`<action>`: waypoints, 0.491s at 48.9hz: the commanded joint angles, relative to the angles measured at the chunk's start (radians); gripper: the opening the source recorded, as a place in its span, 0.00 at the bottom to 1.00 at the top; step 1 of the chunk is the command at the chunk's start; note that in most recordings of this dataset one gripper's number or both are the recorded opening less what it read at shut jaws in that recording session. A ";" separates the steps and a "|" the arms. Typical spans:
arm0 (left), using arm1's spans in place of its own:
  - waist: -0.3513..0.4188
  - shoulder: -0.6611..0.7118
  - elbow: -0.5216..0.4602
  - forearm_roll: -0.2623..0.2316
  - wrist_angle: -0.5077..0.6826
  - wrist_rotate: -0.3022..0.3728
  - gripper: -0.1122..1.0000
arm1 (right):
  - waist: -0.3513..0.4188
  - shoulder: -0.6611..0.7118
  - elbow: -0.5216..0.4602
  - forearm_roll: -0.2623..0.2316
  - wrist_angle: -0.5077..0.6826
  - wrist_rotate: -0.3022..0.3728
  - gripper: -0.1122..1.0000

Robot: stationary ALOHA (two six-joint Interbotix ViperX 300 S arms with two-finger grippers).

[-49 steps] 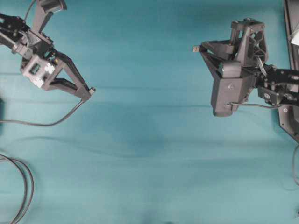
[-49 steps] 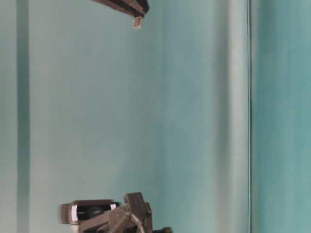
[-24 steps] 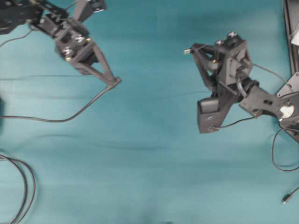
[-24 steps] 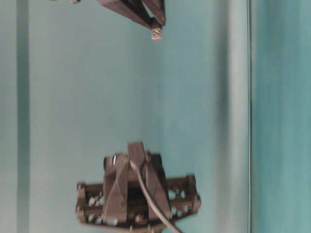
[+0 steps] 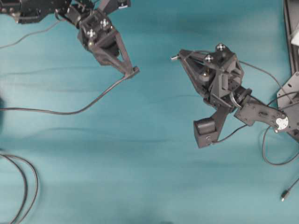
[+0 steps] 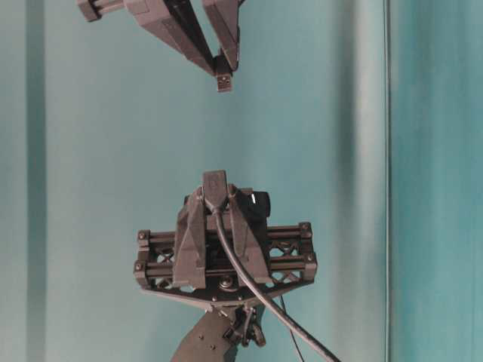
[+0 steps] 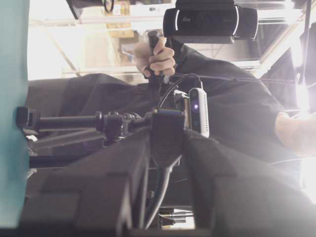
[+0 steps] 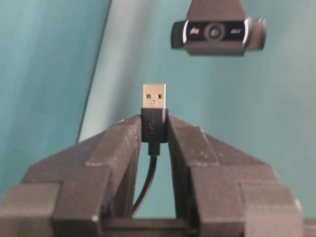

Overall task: Insert the USB using both arms.
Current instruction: 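Lift both cable ends and raise them to face each other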

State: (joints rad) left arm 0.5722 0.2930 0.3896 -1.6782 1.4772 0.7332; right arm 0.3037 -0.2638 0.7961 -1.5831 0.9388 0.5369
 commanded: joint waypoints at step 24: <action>-0.048 0.025 -0.077 -0.006 0.012 -0.018 0.30 | 0.002 0.057 -0.043 -0.094 -0.029 0.017 0.27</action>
State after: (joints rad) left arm 0.5277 0.3267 0.3421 -1.6797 1.4818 0.7271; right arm 0.3053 -0.2102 0.7854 -1.6552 0.9127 0.5461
